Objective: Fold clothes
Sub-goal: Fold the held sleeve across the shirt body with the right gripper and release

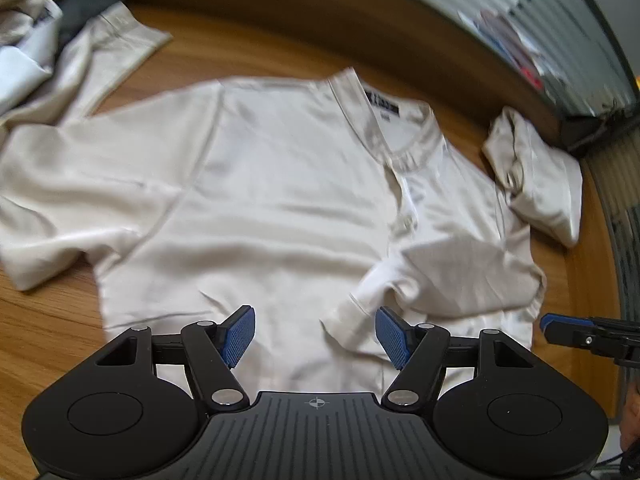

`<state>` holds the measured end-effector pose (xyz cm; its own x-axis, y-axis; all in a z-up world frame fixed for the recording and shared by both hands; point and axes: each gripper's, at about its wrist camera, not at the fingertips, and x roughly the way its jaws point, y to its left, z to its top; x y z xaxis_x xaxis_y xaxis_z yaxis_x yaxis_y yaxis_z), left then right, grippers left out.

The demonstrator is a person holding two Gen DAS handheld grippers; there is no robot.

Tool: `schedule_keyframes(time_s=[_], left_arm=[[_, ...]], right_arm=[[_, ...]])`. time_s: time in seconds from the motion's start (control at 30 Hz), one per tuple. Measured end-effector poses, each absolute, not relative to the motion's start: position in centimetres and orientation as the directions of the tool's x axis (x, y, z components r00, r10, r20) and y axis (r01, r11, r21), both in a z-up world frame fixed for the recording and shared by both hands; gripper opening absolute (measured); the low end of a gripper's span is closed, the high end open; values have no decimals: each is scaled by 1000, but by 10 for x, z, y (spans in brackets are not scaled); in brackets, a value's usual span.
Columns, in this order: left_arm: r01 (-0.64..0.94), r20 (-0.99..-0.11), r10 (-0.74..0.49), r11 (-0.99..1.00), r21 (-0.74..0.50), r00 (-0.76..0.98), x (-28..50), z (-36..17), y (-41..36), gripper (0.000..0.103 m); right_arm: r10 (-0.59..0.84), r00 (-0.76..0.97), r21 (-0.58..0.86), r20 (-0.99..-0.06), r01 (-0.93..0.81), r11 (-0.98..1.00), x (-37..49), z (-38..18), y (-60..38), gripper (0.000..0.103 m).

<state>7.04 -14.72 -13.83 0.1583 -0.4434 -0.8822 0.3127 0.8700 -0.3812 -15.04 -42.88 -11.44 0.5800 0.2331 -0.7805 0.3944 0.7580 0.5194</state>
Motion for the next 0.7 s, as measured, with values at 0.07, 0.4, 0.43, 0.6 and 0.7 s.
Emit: schedule_keyframes(time_s=[0.07,0.4,0.43,0.6,0.7], left_arm=[[323,-885,-450,861,-394,120,73,-146,-156,69],[484,-922,-386,813,-323,33,73,-181,-211,68],[502,-925,-378,808,-308,42,72,-182,-216,65],[615,-933,-329,769,-176,145,70,-179,-233,12],[687,-900,-337,724,-60,276,69,-156,-238,10]], right_arm=[[209,572,508,-793,431,746,-163,-121,-438,34],[84,530,438,-844,590,678,-209,-144,-480,38],[74,524,430,-848,601,674,-213,-146,-483,38],[49,511,415,-858,634,653,-224,-151,-493,38],[39,506,410,-861,648,641,-229,-154,-497,38]])
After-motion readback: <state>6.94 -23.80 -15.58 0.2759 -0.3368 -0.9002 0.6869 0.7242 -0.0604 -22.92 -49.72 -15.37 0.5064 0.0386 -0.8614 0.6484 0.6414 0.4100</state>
